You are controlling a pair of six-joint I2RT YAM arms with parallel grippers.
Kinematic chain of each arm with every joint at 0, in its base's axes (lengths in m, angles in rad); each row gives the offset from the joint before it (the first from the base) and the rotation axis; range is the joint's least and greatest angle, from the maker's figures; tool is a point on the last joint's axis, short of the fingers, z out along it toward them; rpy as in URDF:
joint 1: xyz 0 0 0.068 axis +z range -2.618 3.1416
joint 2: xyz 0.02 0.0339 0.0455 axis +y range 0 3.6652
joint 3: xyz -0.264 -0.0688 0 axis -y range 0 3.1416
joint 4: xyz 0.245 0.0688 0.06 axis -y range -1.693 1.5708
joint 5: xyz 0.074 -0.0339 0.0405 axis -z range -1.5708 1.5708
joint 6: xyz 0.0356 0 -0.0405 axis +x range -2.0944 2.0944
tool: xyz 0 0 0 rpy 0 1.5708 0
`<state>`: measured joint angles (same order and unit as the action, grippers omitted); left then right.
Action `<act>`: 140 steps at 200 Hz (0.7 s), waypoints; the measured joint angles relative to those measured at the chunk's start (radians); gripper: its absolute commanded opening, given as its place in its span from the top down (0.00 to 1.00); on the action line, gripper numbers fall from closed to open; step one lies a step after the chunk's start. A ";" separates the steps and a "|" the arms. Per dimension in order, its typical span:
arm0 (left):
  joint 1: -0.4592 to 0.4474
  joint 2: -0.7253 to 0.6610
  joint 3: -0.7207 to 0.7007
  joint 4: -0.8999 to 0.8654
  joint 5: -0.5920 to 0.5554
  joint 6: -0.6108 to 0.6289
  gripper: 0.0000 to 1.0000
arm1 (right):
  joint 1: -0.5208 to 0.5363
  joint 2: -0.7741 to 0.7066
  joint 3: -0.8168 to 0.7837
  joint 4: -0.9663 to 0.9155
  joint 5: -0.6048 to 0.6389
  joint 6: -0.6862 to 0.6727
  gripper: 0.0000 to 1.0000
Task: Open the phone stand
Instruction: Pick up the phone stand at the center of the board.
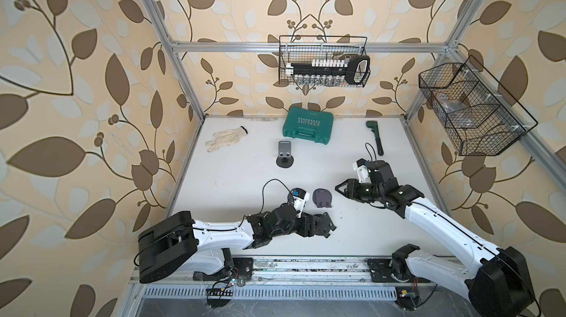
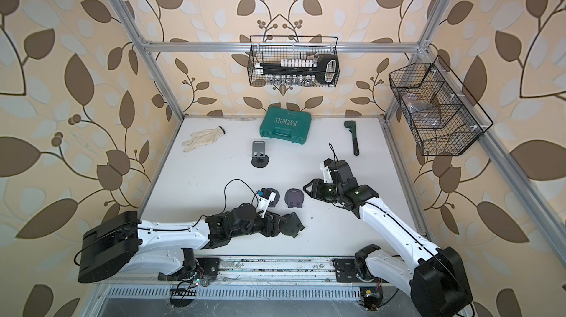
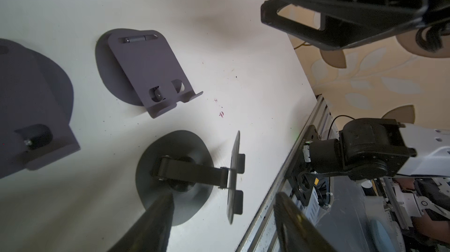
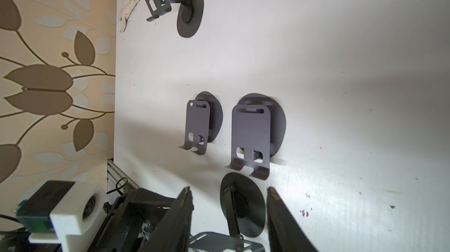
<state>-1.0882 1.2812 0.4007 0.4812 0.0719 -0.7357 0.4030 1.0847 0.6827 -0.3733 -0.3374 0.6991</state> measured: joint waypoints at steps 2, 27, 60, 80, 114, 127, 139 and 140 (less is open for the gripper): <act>0.000 0.003 0.002 0.002 0.000 0.000 0.33 | 0.000 0.001 0.000 0.000 0.000 0.000 0.55; 0.000 0.056 0.032 0.018 0.005 0.000 0.34 | -0.007 0.018 0.000 0.001 -0.008 0.000 0.55; 0.000 0.111 0.057 0.025 0.014 -0.001 0.35 | -0.014 0.023 0.005 0.001 -0.015 -0.004 0.55; 0.000 0.137 0.064 0.031 0.030 -0.005 0.39 | -0.019 0.028 0.012 0.001 -0.021 -0.008 0.55; -0.006 0.180 0.081 0.042 0.040 -0.013 0.52 | -0.026 0.045 0.026 0.004 -0.030 -0.015 0.55; -0.006 0.198 0.085 0.045 0.047 -0.013 0.61 | -0.029 0.053 0.030 0.004 -0.034 -0.017 0.55; -0.006 0.208 0.087 0.044 0.050 -0.009 0.72 | -0.033 0.060 0.032 0.004 -0.037 -0.019 0.55; -0.006 0.208 0.087 0.044 0.050 -0.012 0.73 | -0.033 0.061 0.032 0.004 -0.037 -0.019 0.55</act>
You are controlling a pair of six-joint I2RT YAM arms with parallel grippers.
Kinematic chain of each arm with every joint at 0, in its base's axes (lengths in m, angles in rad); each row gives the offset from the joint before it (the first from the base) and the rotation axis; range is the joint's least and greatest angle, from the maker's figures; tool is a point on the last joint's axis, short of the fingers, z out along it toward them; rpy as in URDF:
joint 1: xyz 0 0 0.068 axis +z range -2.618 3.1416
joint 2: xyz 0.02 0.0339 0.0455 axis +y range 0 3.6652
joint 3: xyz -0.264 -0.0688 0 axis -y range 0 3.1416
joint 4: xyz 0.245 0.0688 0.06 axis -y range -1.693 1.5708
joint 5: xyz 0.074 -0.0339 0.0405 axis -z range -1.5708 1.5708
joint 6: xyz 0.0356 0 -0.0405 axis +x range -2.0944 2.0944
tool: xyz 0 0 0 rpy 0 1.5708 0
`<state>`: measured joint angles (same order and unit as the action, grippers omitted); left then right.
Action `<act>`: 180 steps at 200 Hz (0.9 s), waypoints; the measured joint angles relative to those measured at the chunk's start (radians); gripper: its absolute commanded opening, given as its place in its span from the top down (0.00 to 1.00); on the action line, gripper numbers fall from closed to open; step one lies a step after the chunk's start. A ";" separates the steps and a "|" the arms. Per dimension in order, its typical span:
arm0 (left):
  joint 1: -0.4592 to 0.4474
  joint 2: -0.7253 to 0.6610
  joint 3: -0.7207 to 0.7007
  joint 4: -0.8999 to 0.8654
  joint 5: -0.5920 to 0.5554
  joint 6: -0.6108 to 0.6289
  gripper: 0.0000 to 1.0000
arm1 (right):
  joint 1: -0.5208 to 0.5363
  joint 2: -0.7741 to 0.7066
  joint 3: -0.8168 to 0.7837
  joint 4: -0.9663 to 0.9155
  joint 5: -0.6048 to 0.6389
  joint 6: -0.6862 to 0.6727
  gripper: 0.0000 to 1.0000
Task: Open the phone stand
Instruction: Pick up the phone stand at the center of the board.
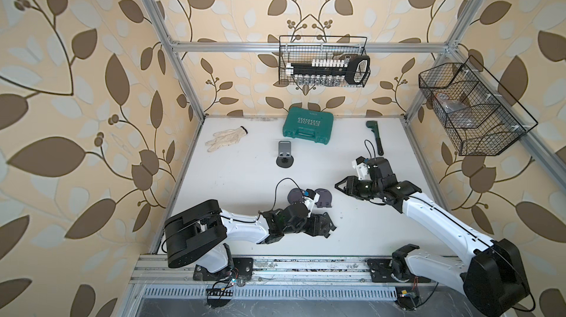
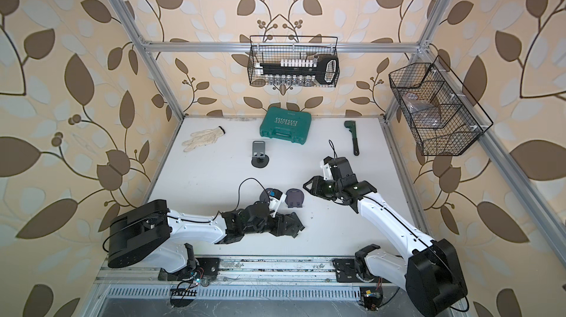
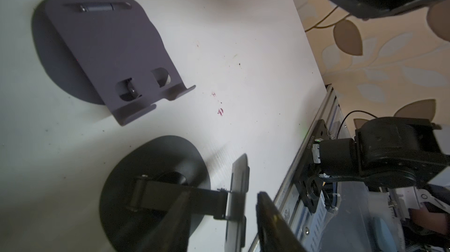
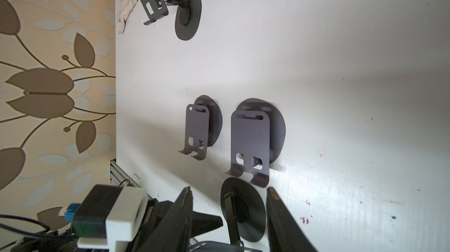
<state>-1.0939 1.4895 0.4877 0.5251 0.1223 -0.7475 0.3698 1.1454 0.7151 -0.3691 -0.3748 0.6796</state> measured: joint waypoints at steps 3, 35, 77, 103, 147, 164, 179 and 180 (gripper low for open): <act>0.000 0.002 0.002 0.000 0.000 -0.002 0.77 | 0.000 0.001 0.000 0.000 0.000 0.000 0.55; 0.001 0.013 0.024 -0.002 0.004 0.011 0.99 | -0.006 0.004 0.002 0.000 -0.006 -0.005 0.58; 0.084 -0.071 0.027 -0.101 0.084 0.031 1.00 | -0.011 -0.015 0.002 -0.014 -0.021 -0.025 0.73; 0.248 -0.195 0.076 -0.204 0.271 0.068 1.00 | -0.012 -0.068 0.002 -0.047 -0.039 -0.040 0.76; 0.402 -0.257 0.297 -0.338 0.653 0.143 1.00 | -0.013 -0.147 0.003 -0.053 -0.190 -0.044 0.63; 0.401 -0.257 0.370 -0.386 0.778 0.173 1.00 | -0.013 -0.165 0.003 -0.046 -0.259 -0.027 0.58; 0.400 -0.257 0.412 -0.431 0.854 0.200 1.00 | -0.013 -0.180 0.005 -0.034 -0.304 -0.006 0.58; 0.400 -0.257 0.414 -0.435 0.860 0.202 1.00 | -0.013 -0.181 0.005 -0.032 -0.308 -0.006 0.58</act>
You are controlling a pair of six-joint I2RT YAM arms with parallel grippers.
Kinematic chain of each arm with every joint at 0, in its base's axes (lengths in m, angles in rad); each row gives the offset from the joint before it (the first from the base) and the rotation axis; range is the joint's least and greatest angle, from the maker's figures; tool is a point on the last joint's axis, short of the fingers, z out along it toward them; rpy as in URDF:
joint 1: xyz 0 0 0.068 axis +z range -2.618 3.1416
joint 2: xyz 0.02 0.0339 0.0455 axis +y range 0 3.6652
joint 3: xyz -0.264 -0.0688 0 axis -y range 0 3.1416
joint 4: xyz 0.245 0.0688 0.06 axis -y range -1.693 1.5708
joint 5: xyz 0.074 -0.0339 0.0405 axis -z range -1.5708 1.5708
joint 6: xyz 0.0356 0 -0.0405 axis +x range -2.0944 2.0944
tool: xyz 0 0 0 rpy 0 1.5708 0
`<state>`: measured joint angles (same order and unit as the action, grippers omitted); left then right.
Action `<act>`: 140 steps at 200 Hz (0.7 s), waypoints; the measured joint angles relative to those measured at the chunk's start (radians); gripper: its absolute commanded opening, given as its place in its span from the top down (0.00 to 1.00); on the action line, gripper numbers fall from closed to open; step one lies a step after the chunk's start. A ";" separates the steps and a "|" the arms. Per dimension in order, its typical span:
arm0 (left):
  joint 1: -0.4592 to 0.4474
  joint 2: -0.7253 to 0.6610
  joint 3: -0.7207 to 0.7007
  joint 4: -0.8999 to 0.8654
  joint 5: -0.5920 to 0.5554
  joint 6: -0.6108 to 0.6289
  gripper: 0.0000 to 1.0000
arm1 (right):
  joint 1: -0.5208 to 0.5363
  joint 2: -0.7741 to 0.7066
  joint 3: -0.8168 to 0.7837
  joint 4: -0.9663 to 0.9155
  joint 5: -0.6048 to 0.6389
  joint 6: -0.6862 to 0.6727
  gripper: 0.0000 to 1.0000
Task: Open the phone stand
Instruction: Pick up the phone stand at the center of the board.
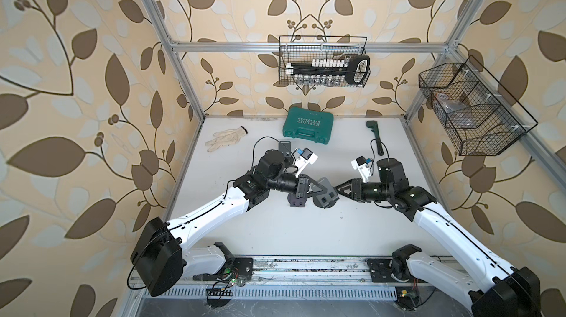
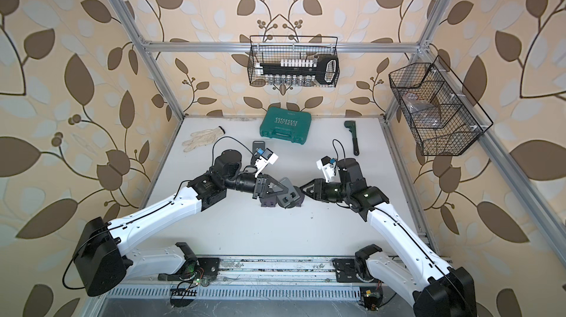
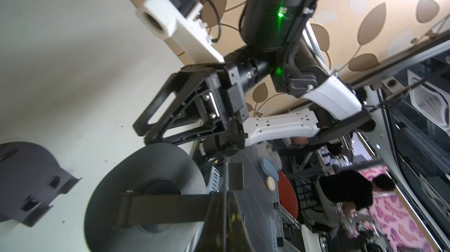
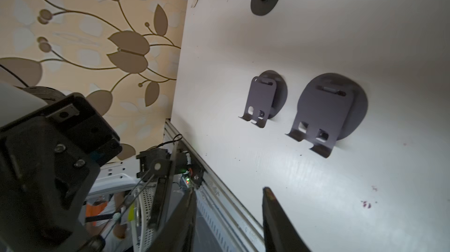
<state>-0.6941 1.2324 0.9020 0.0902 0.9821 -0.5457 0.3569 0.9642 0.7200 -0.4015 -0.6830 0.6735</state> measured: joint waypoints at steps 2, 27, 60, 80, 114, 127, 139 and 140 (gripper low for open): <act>0.000 0.000 0.003 -0.004 0.006 0.003 1.00 | 0.000 0.000 0.000 0.003 -0.006 0.005 0.58; 0.000 0.000 0.043 -0.109 0.071 0.063 1.00 | -0.001 -0.002 0.002 0.041 -0.066 0.056 0.58; 0.000 0.000 0.086 -0.256 0.095 0.156 1.00 | -0.008 -0.004 0.002 0.086 -0.126 0.112 0.58; 0.001 0.000 0.099 -0.313 0.097 0.198 1.00 | -0.013 -0.013 0.002 0.093 -0.157 0.125 0.58; 0.001 0.000 0.101 -0.349 0.104 0.232 1.00 | -0.013 -0.031 0.002 0.072 -0.189 0.109 0.59; 0.001 0.002 0.103 -0.356 0.109 0.234 1.00 | -0.013 -0.028 0.002 0.057 -0.198 0.098 0.60; 0.001 0.005 0.106 -0.359 0.111 0.238 1.00 | -0.013 -0.020 0.002 0.050 -0.206 0.091 0.62; 0.001 0.005 0.107 -0.360 0.111 0.238 1.00 | -0.013 -0.019 0.002 0.050 -0.206 0.090 0.62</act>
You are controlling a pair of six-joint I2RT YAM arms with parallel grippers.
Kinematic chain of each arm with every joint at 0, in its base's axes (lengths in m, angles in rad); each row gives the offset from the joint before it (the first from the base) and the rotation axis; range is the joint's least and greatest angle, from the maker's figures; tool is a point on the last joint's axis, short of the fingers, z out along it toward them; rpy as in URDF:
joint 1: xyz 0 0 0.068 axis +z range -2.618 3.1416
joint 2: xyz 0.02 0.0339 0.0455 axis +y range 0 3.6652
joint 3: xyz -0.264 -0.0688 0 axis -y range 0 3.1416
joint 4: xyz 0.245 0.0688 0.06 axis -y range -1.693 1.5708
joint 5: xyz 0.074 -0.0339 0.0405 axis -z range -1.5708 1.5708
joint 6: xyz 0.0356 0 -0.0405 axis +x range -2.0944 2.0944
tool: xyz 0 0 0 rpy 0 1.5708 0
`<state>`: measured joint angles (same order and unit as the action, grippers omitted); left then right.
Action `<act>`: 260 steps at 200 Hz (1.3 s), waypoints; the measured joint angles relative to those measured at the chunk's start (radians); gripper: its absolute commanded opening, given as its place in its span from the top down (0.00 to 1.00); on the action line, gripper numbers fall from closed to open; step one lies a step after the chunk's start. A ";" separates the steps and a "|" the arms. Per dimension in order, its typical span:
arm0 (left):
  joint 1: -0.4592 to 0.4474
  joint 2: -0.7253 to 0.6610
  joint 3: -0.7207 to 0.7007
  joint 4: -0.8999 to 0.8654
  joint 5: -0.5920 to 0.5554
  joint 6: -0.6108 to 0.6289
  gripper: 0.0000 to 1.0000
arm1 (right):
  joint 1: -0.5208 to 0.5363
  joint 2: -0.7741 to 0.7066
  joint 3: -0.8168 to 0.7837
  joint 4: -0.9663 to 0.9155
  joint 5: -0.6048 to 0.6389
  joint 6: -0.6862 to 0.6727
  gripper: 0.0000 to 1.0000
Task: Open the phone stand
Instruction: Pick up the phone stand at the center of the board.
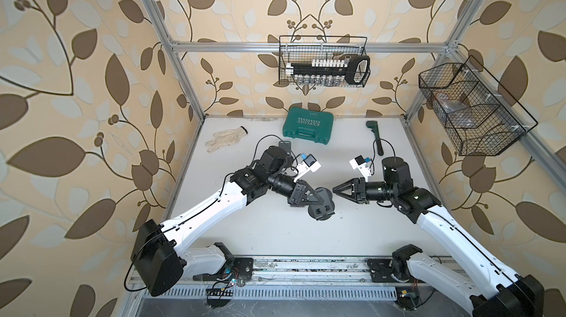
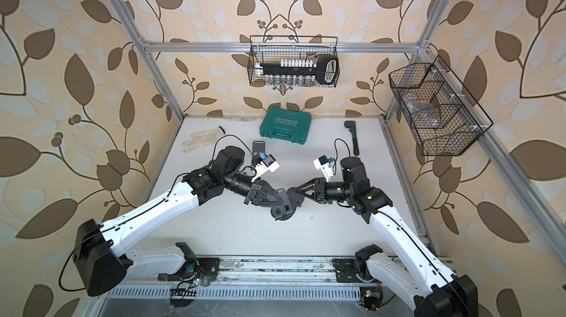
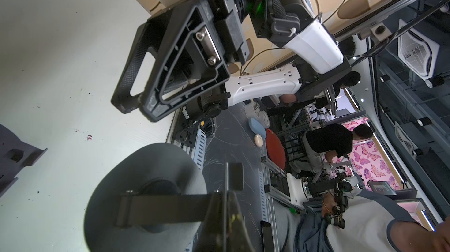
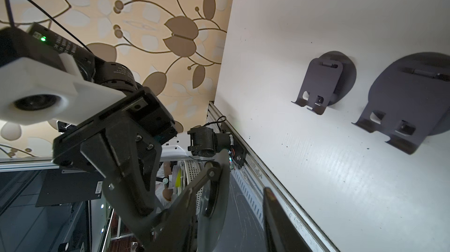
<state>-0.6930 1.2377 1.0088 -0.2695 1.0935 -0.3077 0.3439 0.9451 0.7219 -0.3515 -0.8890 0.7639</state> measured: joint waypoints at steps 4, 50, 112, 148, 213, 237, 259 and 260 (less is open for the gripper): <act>0.000 0.002 0.002 -0.003 0.000 0.003 1.00 | 0.000 0.004 0.000 0.000 -0.003 -0.003 0.62; 0.000 0.003 0.019 -0.022 0.003 0.022 1.00 | 0.002 0.040 -0.018 0.003 -0.030 -0.013 0.65; 0.000 0.022 0.034 -0.073 0.019 0.047 1.00 | 0.070 0.114 -0.018 0.024 -0.032 -0.033 0.66; 0.000 0.026 0.036 -0.097 0.023 0.052 1.00 | 0.114 0.141 -0.014 0.040 -0.031 -0.043 0.73; 0.000 0.050 0.065 -0.174 0.022 0.082 1.00 | 0.179 0.191 0.004 0.097 -0.033 -0.045 1.00; 0.000 0.066 0.089 -0.238 0.024 0.108 1.00 | 0.212 0.225 0.005 0.133 -0.023 -0.038 1.00; 0.007 0.073 0.105 -0.285 0.021 0.121 1.00 | 0.234 0.235 0.004 0.162 0.000 -0.021 1.00; 0.008 0.073 0.105 -0.286 0.021 0.121 1.00 | 0.235 0.235 0.004 0.163 0.002 -0.020 1.00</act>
<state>-0.6849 1.3109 1.1137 -0.5552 1.1145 -0.1867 0.5789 1.1797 0.7258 -0.1886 -0.8875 0.7437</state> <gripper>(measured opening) 0.049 0.048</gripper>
